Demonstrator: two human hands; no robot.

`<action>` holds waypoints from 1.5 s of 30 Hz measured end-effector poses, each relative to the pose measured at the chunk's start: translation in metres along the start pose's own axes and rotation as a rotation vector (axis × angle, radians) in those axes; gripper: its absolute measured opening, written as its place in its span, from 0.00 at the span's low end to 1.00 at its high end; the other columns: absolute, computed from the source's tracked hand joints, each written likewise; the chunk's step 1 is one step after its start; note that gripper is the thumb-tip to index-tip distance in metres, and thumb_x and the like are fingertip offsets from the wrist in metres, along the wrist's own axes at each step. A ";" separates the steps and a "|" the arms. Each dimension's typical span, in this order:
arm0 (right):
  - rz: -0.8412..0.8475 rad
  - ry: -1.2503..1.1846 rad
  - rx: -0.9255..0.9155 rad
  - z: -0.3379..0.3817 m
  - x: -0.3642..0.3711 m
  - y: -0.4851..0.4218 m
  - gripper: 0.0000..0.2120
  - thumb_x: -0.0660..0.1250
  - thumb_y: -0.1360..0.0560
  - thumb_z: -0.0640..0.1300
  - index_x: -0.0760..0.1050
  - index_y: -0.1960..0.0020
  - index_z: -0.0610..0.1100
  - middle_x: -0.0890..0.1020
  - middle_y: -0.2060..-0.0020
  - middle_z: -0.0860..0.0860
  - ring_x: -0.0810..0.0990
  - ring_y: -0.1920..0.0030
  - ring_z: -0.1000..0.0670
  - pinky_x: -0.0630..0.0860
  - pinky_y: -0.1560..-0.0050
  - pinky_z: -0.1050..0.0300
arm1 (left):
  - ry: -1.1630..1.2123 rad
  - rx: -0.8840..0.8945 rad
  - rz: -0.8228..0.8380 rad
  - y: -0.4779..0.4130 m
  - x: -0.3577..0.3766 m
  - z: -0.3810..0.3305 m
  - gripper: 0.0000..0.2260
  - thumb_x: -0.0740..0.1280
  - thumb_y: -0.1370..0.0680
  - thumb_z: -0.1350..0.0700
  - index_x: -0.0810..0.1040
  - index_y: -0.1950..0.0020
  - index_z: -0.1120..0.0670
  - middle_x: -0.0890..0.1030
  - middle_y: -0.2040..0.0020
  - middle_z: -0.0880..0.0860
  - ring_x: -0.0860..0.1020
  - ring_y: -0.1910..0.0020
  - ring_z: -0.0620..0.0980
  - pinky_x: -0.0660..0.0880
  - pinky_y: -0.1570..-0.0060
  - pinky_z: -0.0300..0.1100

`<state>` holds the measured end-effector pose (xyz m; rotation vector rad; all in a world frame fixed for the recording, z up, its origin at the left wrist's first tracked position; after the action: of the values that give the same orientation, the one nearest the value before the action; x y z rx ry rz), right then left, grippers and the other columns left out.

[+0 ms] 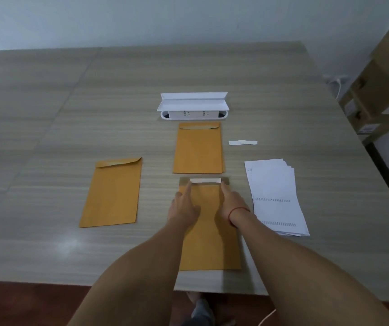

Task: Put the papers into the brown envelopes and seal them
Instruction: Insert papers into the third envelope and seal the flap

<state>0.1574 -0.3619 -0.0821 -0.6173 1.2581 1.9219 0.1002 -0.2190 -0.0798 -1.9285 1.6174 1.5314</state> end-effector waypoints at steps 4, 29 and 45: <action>0.069 -0.020 0.024 0.003 -0.004 -0.007 0.44 0.60 0.25 0.32 0.39 0.22 0.58 0.76 0.52 0.45 0.79 0.48 0.44 0.78 0.47 0.50 | 0.009 -0.028 0.057 -0.013 0.000 0.001 0.39 0.67 0.23 0.48 0.44 0.21 0.45 0.67 0.30 0.59 0.70 0.33 0.60 0.71 0.36 0.52; -0.279 -0.013 0.393 -0.132 -0.100 0.012 0.18 0.63 0.22 0.46 0.70 0.34 0.42 0.70 0.34 0.42 0.71 0.34 0.42 0.69 0.37 0.48 | 0.099 0.055 0.061 -0.012 0.039 -0.117 0.07 0.67 0.25 0.56 0.76 0.50 0.58 0.77 0.50 0.54 0.78 0.51 0.53 0.75 0.52 0.44; -0.346 -0.451 0.547 -0.190 -0.086 0.018 0.27 0.74 0.29 0.46 0.69 0.36 0.38 0.75 0.37 0.42 0.76 0.37 0.39 0.75 0.40 0.47 | 0.341 -0.065 0.120 -0.003 0.090 -0.139 0.19 0.74 0.29 0.58 0.71 0.43 0.60 0.77 0.48 0.54 0.78 0.48 0.52 0.76 0.54 0.41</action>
<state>0.1943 -0.5676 -0.0855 -0.0939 1.2093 1.2574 0.1695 -0.3694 -0.0896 -2.2659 1.8669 1.3680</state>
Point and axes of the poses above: each hand's wrist, its own y-axis away from the middle knuckle, its own x-axis out of the palm, z = x × y, the point moved 8 cm from there along -y, towards the middle knuckle
